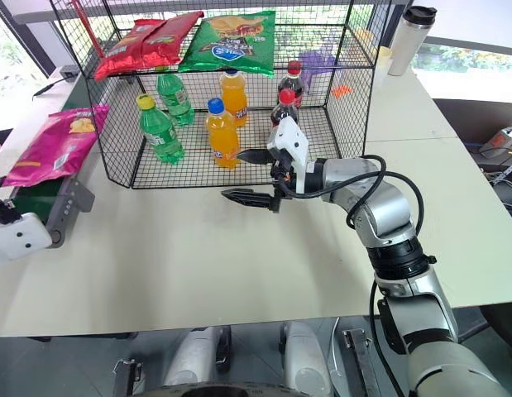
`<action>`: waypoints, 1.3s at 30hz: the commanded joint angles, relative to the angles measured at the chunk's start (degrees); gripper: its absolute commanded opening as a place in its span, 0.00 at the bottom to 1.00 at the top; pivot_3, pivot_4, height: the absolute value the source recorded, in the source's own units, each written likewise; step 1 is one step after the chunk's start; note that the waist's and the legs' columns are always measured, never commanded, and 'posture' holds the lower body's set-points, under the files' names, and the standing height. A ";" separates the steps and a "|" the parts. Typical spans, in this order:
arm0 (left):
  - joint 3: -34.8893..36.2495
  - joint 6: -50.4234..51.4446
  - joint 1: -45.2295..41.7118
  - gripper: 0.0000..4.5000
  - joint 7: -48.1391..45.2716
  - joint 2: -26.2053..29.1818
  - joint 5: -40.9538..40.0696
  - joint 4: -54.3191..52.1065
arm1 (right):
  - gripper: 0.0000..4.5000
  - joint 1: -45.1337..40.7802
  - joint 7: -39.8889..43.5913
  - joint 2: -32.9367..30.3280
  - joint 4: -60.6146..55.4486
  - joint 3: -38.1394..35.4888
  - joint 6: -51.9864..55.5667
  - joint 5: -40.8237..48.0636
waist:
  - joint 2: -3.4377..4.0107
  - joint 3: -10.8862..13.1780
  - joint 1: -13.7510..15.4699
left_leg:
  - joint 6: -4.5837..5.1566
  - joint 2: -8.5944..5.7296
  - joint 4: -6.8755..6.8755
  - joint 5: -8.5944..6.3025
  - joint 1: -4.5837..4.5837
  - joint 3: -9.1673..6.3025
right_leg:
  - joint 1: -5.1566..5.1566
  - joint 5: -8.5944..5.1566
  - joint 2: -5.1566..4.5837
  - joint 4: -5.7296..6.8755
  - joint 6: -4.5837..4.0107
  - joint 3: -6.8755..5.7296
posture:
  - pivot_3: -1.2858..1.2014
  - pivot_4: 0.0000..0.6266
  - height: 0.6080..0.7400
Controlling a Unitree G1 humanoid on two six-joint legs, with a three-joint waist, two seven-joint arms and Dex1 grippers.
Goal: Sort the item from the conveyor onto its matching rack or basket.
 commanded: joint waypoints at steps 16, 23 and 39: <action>-9.24 -0.81 -10.28 0.82 4.70 -2.13 5.54 7.29 | 1.00 0.64 -2.81 -0.95 -4.80 -2.33 0.77 0.87 | 0.00 -0.02 0.10 | 0.01 -0.01 0.12 0.01 0.05 -0.01 | 0.07 0.08 0.03 0.13 0.13 -0.01 | 0.52 0.24 1.00; -9.40 -0.22 -10.74 0.18 4.68 -2.03 5.83 7.40 | 1.00 0.69 -3.28 -0.98 -4.44 -2.44 0.63 0.53 | 0.00 -0.02 0.05 | 0.01 0.00 0.11 0.01 0.04 -0.01 | 0.05 0.09 0.04 0.14 0.15 -0.01 | 0.52 0.24 1.00; 11.35 13.23 -22.87 0.01 -17.54 3.13 -19.87 0.10 | 1.00 -1.00 -3.44 -0.02 0.87 -5.17 -1.26 1.36 | -0.06 -0.03 0.08 | 0.01 -0.01 0.18 0.02 0.03 -0.03 | 0.06 0.12 0.05 0.20 0.20 -0.03 | 0.52 0.24 1.00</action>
